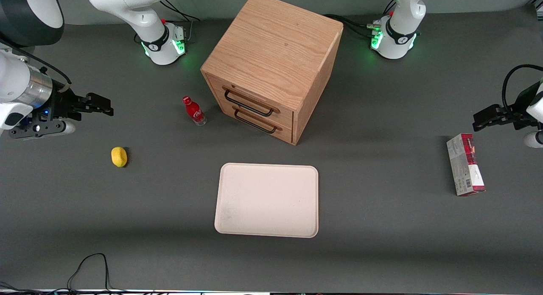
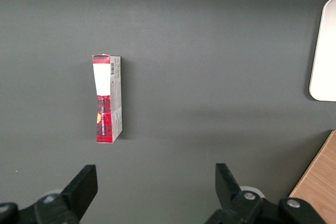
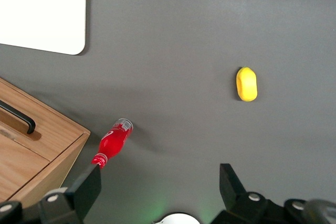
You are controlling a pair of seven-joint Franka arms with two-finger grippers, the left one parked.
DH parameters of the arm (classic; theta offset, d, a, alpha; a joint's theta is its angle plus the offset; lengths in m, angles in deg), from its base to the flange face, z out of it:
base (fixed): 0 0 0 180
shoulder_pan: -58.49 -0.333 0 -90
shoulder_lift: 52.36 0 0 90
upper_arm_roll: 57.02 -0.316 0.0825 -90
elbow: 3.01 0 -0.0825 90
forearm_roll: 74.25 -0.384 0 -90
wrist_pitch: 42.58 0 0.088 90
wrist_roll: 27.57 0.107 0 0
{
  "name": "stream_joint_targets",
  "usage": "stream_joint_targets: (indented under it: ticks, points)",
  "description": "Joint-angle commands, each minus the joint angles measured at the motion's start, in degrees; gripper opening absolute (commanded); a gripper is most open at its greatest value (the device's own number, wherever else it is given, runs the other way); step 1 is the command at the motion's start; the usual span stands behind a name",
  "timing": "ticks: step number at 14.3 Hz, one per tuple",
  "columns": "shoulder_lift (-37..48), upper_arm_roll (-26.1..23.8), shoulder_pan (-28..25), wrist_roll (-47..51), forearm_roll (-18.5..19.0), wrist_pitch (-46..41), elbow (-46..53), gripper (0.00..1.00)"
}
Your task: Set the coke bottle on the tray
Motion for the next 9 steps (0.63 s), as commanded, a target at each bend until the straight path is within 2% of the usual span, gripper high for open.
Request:
stream_joint_targets:
  ticks: [1, 9]
  points:
    - [-1.6, 0.4, -0.4, 0.6, -0.2, -1.4, 2.6, 1.0]
    - [-1.5, 0.1, -0.9, 0.6, -0.1, -1.7, 2.5, 1.0]
